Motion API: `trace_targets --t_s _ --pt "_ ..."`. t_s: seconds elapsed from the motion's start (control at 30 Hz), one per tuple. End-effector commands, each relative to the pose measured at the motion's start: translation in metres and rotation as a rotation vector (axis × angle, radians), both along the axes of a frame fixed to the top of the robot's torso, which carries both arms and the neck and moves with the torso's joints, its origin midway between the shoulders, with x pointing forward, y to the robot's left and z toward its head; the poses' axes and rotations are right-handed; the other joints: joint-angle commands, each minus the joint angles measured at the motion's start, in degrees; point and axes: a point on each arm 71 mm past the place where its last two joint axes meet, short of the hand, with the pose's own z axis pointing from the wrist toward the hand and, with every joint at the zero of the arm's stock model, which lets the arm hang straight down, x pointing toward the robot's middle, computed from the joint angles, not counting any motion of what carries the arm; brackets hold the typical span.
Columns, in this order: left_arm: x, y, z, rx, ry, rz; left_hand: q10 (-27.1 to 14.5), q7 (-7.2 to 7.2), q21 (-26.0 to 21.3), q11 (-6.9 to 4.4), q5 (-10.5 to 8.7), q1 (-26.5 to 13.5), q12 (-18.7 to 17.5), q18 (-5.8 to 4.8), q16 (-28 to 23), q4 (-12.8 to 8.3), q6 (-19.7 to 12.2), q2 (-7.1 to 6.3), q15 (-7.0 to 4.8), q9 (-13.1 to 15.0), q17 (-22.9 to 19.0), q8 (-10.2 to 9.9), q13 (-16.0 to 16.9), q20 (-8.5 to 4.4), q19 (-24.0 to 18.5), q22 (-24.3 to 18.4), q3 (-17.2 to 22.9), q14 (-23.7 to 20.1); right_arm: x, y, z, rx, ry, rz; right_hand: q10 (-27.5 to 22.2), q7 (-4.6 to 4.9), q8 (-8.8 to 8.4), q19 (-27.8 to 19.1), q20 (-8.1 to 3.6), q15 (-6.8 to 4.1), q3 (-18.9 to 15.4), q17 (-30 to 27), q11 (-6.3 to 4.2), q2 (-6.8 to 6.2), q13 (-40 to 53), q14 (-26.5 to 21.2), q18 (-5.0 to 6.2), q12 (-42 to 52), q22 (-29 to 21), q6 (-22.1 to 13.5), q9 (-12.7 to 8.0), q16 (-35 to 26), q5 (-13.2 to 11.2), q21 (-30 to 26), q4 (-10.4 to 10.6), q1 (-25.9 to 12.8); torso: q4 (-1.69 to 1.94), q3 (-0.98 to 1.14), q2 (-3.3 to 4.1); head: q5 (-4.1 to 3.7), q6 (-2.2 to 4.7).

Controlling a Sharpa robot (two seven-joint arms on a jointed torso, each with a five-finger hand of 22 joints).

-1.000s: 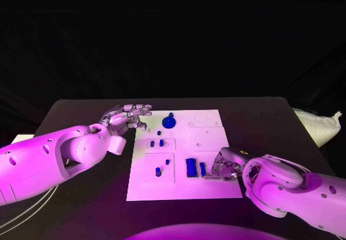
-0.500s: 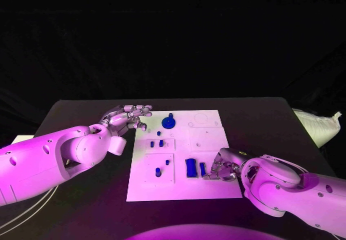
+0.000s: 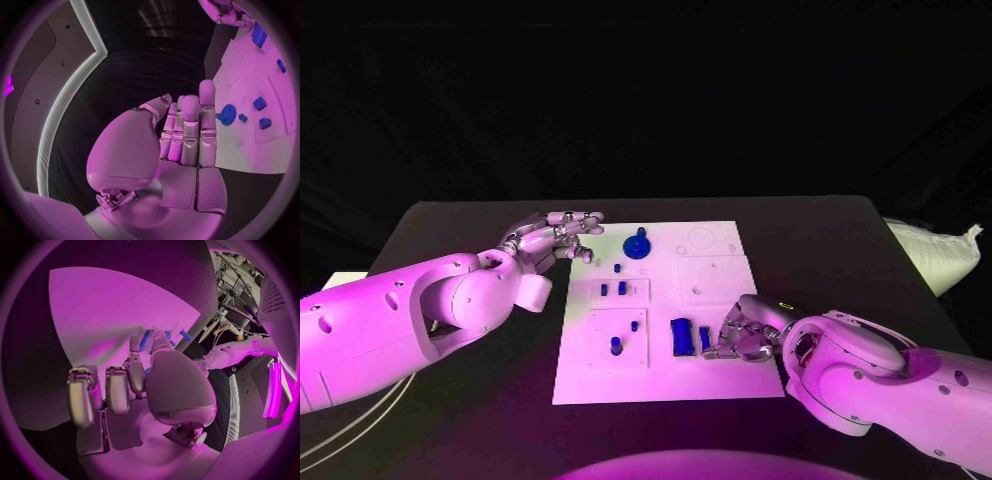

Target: Assemble the parts on the task board

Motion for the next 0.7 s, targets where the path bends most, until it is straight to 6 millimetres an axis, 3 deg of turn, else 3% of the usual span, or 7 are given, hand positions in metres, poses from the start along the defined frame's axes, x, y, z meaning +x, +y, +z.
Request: trace_targets --t_s 0.03,0.2,0.33,0.47,0.53,0.63,0.7 --pt "-0.001 -0.002 0.001 -0.009 -0.007 -0.018 -0.41 -0.06 -0.28 0.09 0.20 0.01 0.33 1.04 0.07 0.03 -0.26 0.57 -0.03 -0.02 -0.05 0.18 0.08 0.03 0.21 -0.05 -0.42 -0.50 0.002 -0.001 0.004 0.048 -0.051 -0.017 1.76 -0.03 0.09 4.59 -0.25 -0.09 -0.28 6.82 -0.27 0.18 3.30 4.37 -0.68 -0.05 13.66 -0.29 0.10 -0.33 0.03 -0.12 0.30 -0.31 0.02 -0.02 0.02 0.01 0.04" --pt "-0.001 -0.002 0.001 -0.011 -0.008 -0.019 -0.42 -0.06 -0.28 0.09 0.20 0.02 0.34 1.04 0.06 0.03 -0.27 0.57 -0.03 -0.02 -0.08 0.18 0.08 0.03 0.21 -0.05 -0.43 -0.51 0.006 -0.004 0.007 0.147 -0.071 -0.035 1.29 0.31 -0.52 4.12 -0.14 0.09 -0.72 6.10 -0.01 0.68 2.70 4.22 -0.49 -1.47 13.19 -1.32 0.04 -0.92 1.95 -0.67 0.35 0.54 -0.06 -0.04 -0.08 0.04 0.10" --pt "0.001 -0.002 0.000 -0.026 -0.003 -0.001 -0.54 -0.02 -0.40 0.15 0.15 -0.19 0.45 1.02 -0.38 0.12 -0.29 0.45 0.03 -0.01 -0.92 0.23 0.07 0.06 0.12 -0.11 -0.64 -0.90 0.022 -0.011 0.014 0.350 -0.051 -0.050 -0.81 1.91 -3.00 1.66 0.58 1.09 -0.57 2.93 1.27 1.84 0.10 3.42 0.43 -7.24 10.77 -4.90 -0.82 -3.65 2.89 -3.59 -0.68 3.57 -0.20 -0.18 -0.47 -0.15 0.48" --pt "0.004 0.000 0.000 -0.036 -0.009 0.037 -1.02 0.00 -1.84 0.30 -0.17 -0.55 0.86 0.99 -3.00 0.35 -0.28 0.33 0.34 0.00 -3.84 0.48 -0.01 0.32 -1.78 -0.79 -1.21 -4.11 0.045 -0.024 0.025 0.578 -0.042 -0.103 -6.27 3.23 -5.23 -4.31 1.42 2.02 0.25 -6.08 2.39 3.35 -7.57 0.82 2.65 -22.66 4.60 -7.38 -1.90 -12.01 3.27 -11.20 -3.11 7.97 -0.30 -0.46 -1.12 -0.30 1.02" --pt "0.007 0.001 -0.001 -0.038 -0.014 0.065 -1.50 0.02 -3.68 0.44 -0.38 -0.53 0.92 0.99 -5.53 0.40 -0.18 0.35 0.67 0.00 -5.07 0.71 -0.20 0.56 -4.18 -1.76 -1.46 -6.94 0.060 -0.032 0.031 0.694 -0.052 -0.139 -10.53 3.59 -6.17 -9.24 1.84 2.51 0.66 -14.62 2.88 4.10 -14.70 -1.84 4.41 -35.27 -1.02 -8.04 -2.55 -20.78 2.41 -18.33 -4.39 9.94 -0.40 -0.59 -1.54 -0.38 1.33" --pt "0.012 0.003 -0.003 -0.036 -0.024 0.112 -2.17 0.15 -8.38 0.89 -0.50 -0.26 0.30 0.86 -13.77 0.52 0.00 0.54 1.54 -0.04 -9.08 1.00 -0.96 1.32 -10.04 -4.59 -1.31 -12.08 0.082 -0.043 0.037 0.842 -0.066 -0.197 -17.09 5.05 -7.87 -23.78 2.86 3.68 2.00 -33.80 4.10 5.16 -24.18 -10.33 8.80 -48.50 -18.09 -9.82 -3.65 -43.00 1.97 -40.52 -5.66 13.54 -0.52 -0.83 -2.21 -0.53 2.24" --pt "0.016 0.005 -0.004 -0.033 -0.033 0.144 -2.13 0.12 -11.98 1.25 -0.54 0.07 -0.65 0.49 -21.09 0.59 0.15 0.61 2.54 -0.05 -12.49 1.03 -1.78 2.25 -14.21 -7.07 -0.79 -14.59 0.096 -0.049 0.039 0.927 -0.073 -0.231 -18.99 6.23 -8.34 -27.59 4.31 5.25 2.79 -38.66 5.66 5.35 -32.16 -14.26 9.00 -55.53 -24.26 -10.51 -4.70 -51.98 1.15 -49.16 -5.74 15.68 -0.59 -1.02 -2.79 -0.61 2.67"
